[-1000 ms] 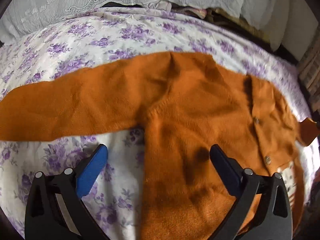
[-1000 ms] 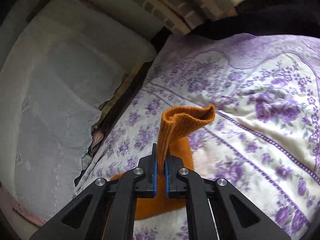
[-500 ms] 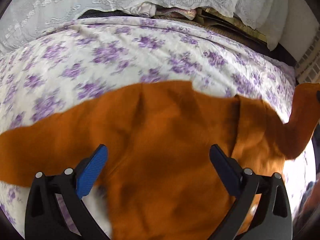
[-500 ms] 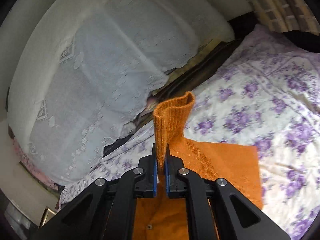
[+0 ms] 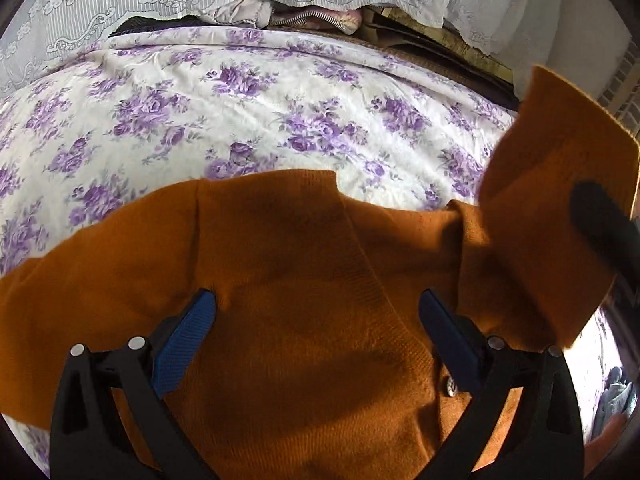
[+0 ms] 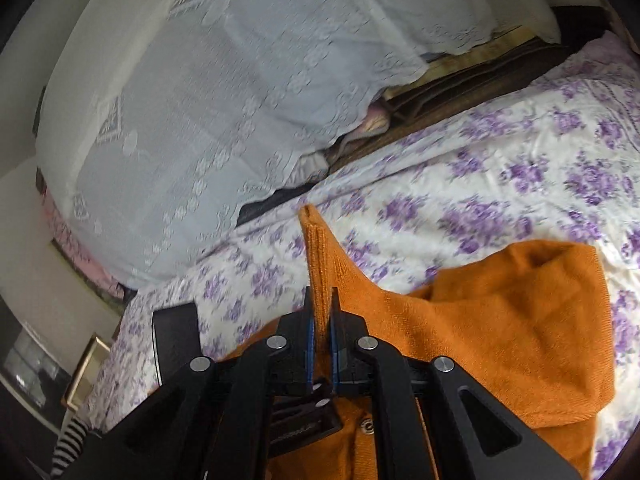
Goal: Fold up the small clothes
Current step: 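Fold the held sleeve over the cardigan front with the right tool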
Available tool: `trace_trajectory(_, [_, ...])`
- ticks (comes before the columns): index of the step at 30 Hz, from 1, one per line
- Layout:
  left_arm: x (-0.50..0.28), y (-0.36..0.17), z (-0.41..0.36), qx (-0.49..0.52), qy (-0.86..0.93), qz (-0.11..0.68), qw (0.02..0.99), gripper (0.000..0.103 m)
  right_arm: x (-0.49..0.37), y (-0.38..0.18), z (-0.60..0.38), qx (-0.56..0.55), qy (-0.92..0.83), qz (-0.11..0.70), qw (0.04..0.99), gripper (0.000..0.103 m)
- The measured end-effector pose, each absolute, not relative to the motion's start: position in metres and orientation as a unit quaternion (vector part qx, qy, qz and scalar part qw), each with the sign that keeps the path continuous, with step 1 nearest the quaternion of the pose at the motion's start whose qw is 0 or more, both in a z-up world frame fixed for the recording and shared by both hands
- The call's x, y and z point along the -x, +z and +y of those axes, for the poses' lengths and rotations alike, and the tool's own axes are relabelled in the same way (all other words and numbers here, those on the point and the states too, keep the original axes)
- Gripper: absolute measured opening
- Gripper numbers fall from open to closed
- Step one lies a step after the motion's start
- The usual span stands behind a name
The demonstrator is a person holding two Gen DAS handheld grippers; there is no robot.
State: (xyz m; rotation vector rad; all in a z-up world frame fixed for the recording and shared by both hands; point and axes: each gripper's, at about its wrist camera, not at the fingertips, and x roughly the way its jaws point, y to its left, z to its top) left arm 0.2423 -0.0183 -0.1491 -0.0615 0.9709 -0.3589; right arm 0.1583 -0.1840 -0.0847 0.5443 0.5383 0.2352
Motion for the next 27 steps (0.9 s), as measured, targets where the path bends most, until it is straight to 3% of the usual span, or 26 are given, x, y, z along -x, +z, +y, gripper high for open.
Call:
trace_trajectory(11, [-0.233, -0.133, 0.025, 0.052, -0.098, 0.424, 0.899, 0.099, -0.166, -0.100, -0.163, -0.245, 0.147, 0.283, 0.916, 0.006])
trace_trajectory(15, [-0.237, -0.124, 0.058, 0.102, -0.071, 0.410, 0.903, 0.099, -0.178, -0.115, -0.156, -0.241, 0.161, 0.317, 0.903, 0.010])
trace_trajectory(17, [-0.240, -0.125, 0.066, 0.113, -0.068, 0.414, 0.901, 0.099, -0.188, -0.129, -0.145, -0.220, 0.162, 0.358, 0.893, 0.014])
trace_trajectory(19, [-0.241, -0.126, 0.066, 0.113, -0.066, 0.419, 0.899, 0.099, -0.194, -0.142, -0.135, -0.211, 0.170, 0.395, 0.878, 0.031])
trace_trajectory(22, [-0.236, -0.120, 0.062, 0.109, -0.078, 0.413, 0.901, 0.099, -0.187, -0.136, -0.128, -0.190, 0.186, 0.398, 0.878, 0.040])
trace_trajectory(27, [-0.217, -0.099, 0.051, 0.097, -0.109, 0.382, 0.912, 0.099, -0.148, -0.094, -0.145, -0.164, 0.205, 0.347, 0.900, 0.041])
